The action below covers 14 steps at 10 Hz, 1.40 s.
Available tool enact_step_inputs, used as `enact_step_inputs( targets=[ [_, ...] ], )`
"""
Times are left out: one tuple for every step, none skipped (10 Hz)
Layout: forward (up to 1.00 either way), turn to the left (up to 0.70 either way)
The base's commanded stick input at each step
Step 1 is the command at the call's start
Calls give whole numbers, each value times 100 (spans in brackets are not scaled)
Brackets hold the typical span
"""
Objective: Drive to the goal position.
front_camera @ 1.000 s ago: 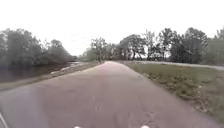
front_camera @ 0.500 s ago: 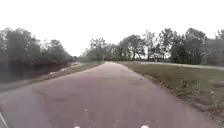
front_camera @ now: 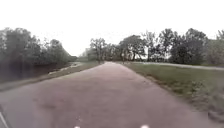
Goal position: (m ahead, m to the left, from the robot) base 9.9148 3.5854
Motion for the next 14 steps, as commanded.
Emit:
enact_step_inputs(
  targets=[
    [70,0],
    [70,0],
    [70,0],
    [70,0],
    [70,0],
    [70,0],
    [70,0],
    [70,0],
    [70,0],
    [70,0],
    [70,0],
    [70,0],
    [70,0],
    [70,0]
  ],
)
